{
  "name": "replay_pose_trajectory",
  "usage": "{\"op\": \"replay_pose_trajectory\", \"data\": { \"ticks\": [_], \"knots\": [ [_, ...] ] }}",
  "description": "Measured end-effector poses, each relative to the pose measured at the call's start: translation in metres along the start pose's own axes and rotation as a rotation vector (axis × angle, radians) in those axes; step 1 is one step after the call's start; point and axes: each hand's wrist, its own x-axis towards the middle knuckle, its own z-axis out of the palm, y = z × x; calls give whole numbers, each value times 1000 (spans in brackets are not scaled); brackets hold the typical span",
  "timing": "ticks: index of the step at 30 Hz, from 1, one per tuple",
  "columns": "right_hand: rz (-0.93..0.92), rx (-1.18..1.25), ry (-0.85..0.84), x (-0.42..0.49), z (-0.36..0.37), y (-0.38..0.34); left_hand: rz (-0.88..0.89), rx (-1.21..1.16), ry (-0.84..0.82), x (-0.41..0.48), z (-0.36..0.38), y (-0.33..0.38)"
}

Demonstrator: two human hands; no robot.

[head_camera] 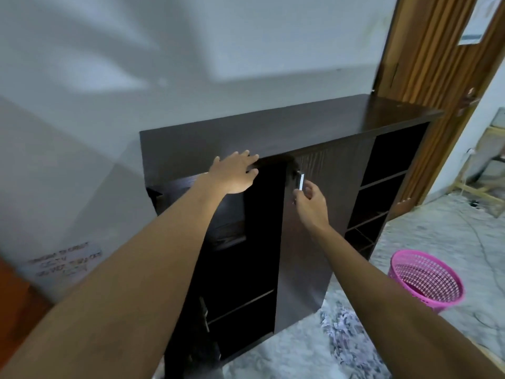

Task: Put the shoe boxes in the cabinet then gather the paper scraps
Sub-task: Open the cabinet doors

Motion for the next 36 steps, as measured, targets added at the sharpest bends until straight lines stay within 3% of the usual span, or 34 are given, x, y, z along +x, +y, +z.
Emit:
{"op": "replay_pose_trajectory", "data": {
  "ticks": [9,17,25,33,36],
  "knots": [
    [24,-78,-59,87,2,12,-31,-29,159,65,28,47],
    [-67,-72,-97,82,3,26,-124,-90,239,75,32,49],
    [-19,13,-114,47,-38,27,-143,-156,245,75,31,47],
    [-101,93,45,4,-92,42,-193,-228,251,77,24,54],
    [-113,-15,157,0,-97,45,-191,-225,243,79,25,51]
  ]
}}
